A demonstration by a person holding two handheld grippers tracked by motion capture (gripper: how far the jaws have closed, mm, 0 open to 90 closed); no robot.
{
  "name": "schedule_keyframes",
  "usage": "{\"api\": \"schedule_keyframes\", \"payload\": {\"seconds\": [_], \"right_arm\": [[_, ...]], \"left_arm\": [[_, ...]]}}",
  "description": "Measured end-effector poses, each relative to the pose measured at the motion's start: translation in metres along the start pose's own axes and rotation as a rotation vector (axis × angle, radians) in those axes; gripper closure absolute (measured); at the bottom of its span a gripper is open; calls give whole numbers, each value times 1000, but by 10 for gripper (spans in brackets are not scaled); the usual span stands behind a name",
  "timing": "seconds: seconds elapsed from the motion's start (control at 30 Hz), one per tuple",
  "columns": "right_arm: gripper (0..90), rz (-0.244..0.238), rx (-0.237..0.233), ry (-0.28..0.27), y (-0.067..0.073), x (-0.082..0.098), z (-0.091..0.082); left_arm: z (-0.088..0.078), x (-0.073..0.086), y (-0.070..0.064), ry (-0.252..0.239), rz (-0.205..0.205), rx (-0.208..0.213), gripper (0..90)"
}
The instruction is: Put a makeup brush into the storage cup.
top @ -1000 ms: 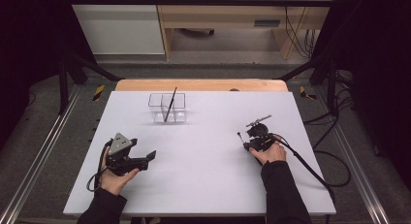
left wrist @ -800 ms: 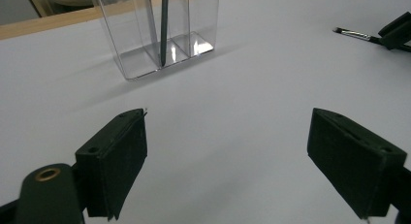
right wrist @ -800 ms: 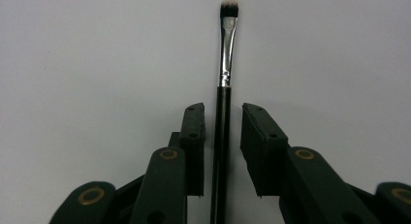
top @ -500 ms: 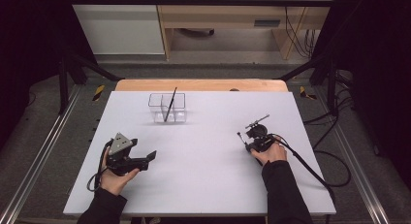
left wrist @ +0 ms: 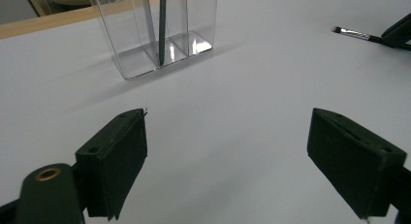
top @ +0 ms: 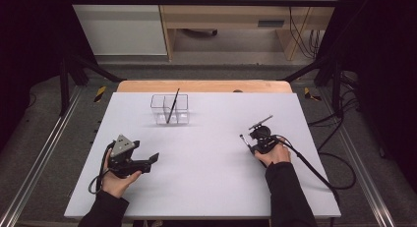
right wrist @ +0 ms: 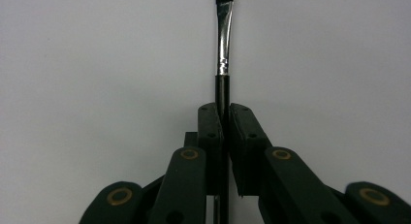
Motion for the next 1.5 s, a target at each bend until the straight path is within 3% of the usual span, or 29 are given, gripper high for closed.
{"api": "schedule_keyframes", "payload": {"seconds": [0.17, 0.23, 0.63, 1.03, 1.5], "right_arm": [[844, -11, -3, -16, 0, 0, -2], [844, 7, -15, -21, 2, -1, -6], [844, -2, -39, -126, 7, -7, -27], [844, -28, -85, -235, 25, -13, -44], [844, -90, -119, -346, 50, -23, -62]], "left_arm": [[0, 0, 0, 0, 0, 0, 137], [0, 0, 0, -1, -1, 0, 137], [0, -1, -1, -2, -1, 2, 137], [-1, -1, -3, -4, 1, 6, 137], [-3, -6, -10, -19, 0, 29, 136]]}}
Point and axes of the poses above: each handheld gripper's, and its own axes: z roughly forward along the jaws, x roughly out of its underside, y roughly to its left, the point moved 8 cm from there along z, roughly forward along the jaws, and after that the axes turned 5 degrees about -z, right-handed, at the moved point
